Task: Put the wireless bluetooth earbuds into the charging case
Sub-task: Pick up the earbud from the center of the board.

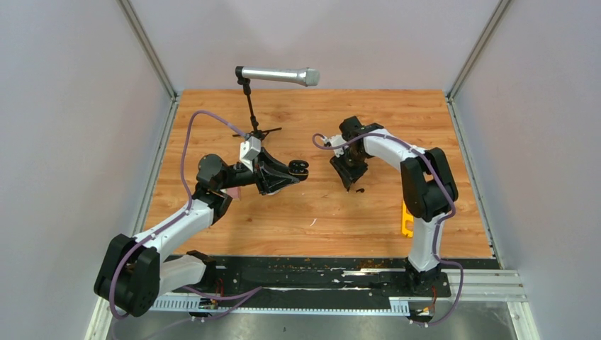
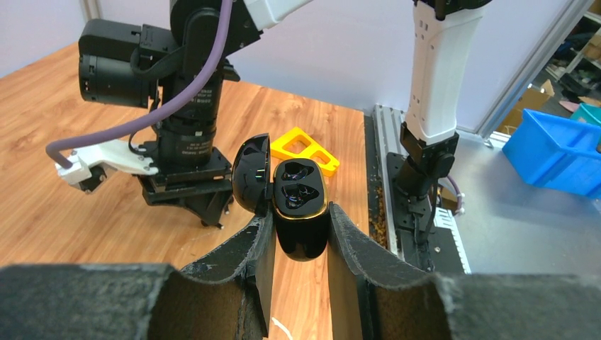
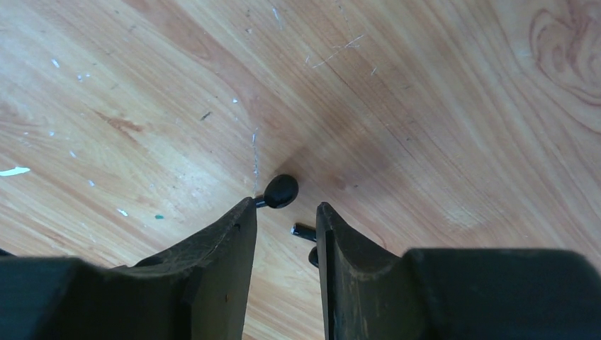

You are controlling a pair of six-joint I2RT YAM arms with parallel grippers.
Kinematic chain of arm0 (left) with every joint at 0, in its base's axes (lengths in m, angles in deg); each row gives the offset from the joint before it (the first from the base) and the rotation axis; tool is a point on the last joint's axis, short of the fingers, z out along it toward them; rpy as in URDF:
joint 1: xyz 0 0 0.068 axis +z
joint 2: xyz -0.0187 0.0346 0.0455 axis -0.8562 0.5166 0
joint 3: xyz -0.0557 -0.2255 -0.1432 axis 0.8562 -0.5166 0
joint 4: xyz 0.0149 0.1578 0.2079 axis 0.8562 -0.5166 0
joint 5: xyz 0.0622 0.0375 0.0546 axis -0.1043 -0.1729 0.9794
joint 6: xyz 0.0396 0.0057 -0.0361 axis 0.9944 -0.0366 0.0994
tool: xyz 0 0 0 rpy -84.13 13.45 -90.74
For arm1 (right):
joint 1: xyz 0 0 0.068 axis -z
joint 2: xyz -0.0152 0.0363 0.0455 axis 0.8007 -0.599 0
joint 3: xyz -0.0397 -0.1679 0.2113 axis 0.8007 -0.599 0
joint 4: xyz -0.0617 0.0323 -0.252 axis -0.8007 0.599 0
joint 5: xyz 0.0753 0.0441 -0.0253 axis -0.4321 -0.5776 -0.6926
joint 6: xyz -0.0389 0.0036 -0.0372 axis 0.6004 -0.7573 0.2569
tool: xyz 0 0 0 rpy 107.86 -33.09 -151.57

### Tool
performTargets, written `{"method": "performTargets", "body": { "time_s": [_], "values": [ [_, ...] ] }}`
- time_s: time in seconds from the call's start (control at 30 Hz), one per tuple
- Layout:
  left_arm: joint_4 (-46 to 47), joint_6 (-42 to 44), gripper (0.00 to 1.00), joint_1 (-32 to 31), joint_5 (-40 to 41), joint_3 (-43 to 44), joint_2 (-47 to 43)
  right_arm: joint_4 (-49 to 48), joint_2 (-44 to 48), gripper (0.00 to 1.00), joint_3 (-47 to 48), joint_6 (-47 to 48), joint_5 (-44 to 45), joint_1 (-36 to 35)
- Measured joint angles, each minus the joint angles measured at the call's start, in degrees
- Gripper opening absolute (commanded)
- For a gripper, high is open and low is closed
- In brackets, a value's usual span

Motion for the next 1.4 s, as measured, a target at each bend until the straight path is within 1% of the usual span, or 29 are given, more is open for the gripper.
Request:
{"method": "performTargets", "body": {
  "time_s": [0.33, 0.67, 0.93, 1.07, 1.17, 1.4],
  "values": [
    [-0.2, 0.0, 0.0, 0.0, 0.0, -0.1, 0.0, 0.2, -3.0, 0.36, 2.3, -1.6, 2.2, -0.9],
    [-0.6, 0.0, 0.0, 0.0, 0.1, -0.4, 0.0, 0.9, -3.7, 0.36, 3.0, -2.2, 3.8, -1.5],
    [-0.6, 0.0, 0.0, 0.0, 0.3, -0.4, 0.0, 1.7, -3.7, 0.31, 2.2, -2.9, 4.2, -2.3],
    [-0.6, 0.0, 0.0, 0.0, 0.4, -0.4, 0.0, 1.7, -3.7, 0.32, 2.2, -3.0, 4.3, -2.3],
    [-0.7, 0.2, 0.0, 0.0, 0.4, -0.4, 0.0, 1.6, -3.8, 0.35, 2.3, -3.1, 4.4, -2.3],
    [-0.8, 0.3, 0.0, 0.0, 0.5, -0.4, 0.0, 1.6, -3.9, 0.35, 2.3, -3.4, 4.4, -2.3]
  ]
}}
